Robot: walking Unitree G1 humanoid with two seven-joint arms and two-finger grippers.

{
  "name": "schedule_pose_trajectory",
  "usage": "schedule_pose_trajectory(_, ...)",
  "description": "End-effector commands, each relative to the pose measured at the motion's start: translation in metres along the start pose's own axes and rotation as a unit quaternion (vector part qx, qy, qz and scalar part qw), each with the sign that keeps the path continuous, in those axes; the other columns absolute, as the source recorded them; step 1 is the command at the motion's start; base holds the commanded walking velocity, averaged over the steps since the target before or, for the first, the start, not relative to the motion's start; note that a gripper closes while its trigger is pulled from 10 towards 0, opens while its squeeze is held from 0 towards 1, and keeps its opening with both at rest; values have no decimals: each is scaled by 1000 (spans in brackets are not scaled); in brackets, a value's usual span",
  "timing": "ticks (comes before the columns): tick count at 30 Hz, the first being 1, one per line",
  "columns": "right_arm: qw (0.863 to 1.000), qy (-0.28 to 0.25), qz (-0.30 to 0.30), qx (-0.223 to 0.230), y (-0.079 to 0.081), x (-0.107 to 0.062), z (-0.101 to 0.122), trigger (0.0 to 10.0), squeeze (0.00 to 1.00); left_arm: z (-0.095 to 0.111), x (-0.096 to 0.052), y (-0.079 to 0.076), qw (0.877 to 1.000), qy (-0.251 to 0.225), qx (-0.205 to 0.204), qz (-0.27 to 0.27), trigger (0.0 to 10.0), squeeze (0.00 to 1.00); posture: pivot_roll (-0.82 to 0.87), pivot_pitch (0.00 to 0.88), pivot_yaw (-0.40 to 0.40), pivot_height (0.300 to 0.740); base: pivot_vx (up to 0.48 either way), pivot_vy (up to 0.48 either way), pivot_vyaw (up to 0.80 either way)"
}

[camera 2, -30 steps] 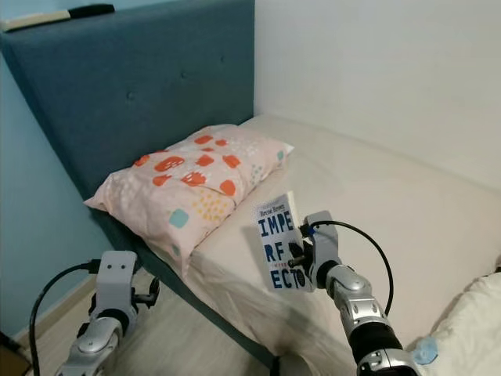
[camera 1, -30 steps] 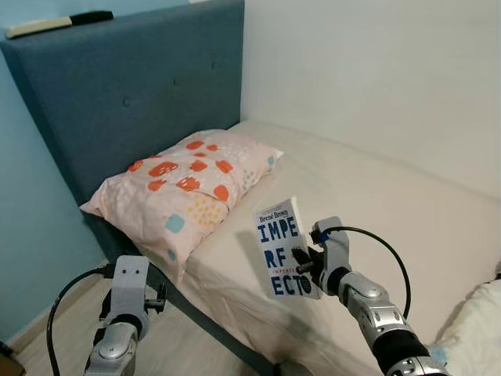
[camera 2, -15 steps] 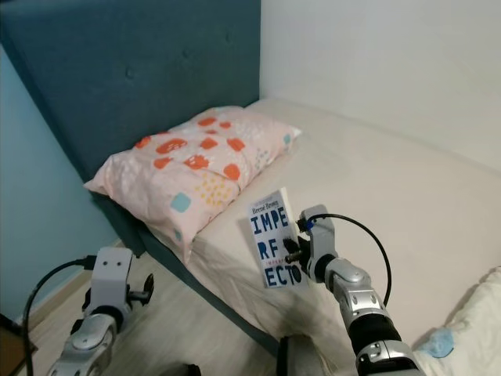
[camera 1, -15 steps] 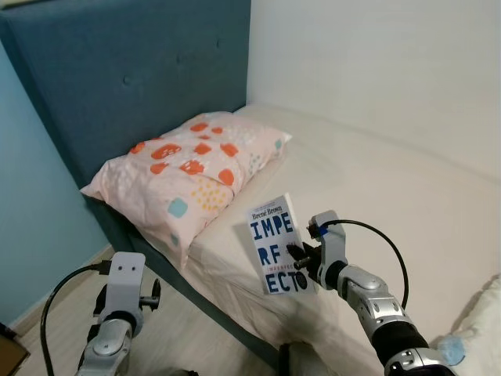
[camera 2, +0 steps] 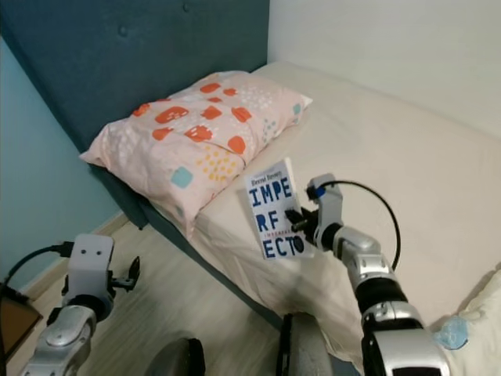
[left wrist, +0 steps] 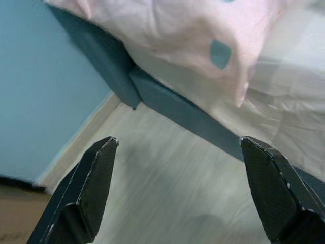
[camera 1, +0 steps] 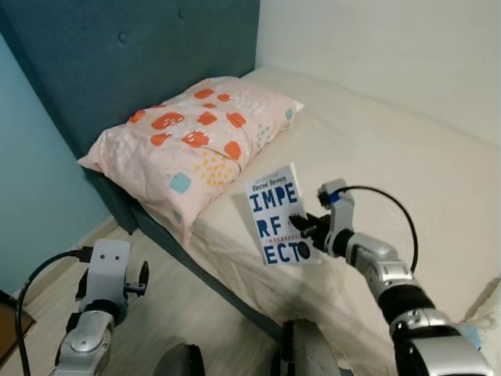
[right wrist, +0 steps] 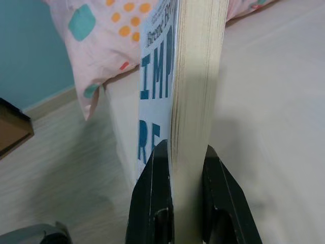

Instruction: Clean up the room

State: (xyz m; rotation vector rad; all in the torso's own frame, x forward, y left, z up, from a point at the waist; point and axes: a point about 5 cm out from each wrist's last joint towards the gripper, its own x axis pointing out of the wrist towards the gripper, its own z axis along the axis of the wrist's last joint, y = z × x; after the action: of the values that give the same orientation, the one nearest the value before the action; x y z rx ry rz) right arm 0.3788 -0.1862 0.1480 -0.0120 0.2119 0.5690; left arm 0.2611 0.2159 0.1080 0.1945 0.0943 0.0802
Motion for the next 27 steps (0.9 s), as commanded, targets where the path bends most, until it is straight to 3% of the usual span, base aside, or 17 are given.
schedule_pose_trajectory(1,1000,-5,4,17,-3,-2,0,10000,0,-6,-4,4,1000,14,2,0,10000,0,0,353,-43,608,0,0,0)
schedule_pose_trajectory(4,999,14,49,-3,-5,-1,14,10000,0,2,-5,8,1000,4,-2,-5,10000,0,9,367,-51,603,0,0,0)
schedule_pose_trajectory(10,992,68,96,-39,-8,-4,18,10000,0,8,-9,12,1000,0,-2,-9,10000,0,25,375,-59,603,0,0,0)
schedule_pose_trajectory(13,986,93,92,-102,-10,-4,22,10000,0,13,-12,14,1000,-9,-1,-13,10000,0,40,382,-64,603,0,0,0)
schedule_pose_trajectory(18,981,102,70,-150,-12,-2,25,10000,0,18,-15,14,1000,-19,-1,-16,10000,0,56,389,-69,603,0,0,0)
schedule_pose_trajectory(20,965,107,32,-236,-12,3,32,10000,0,28,-18,10,999,-38,-8,-31,10000,0,73,399,-71,603,0,0,0)
schedule_pose_trajectory(23,957,105,18,-270,-12,5,35,10000,0,33,-21,7,998,-45,-11,-42,10000,0,81,405,-71,603,0,0,0)
schedule_pose_trajectory(25,932,117,4,-342,-9,9,38,10000,0,38,-25,1,997,-54,-8,-63,10000,0,91,412,-72,603,0,0,0)
schedule_pose_trajectory(27,925,122,1,-360,-8,11,38,10000,0,40,-26,0,996,-55,-7,-66,10000,0,95,416,-73,603,0,0,0)
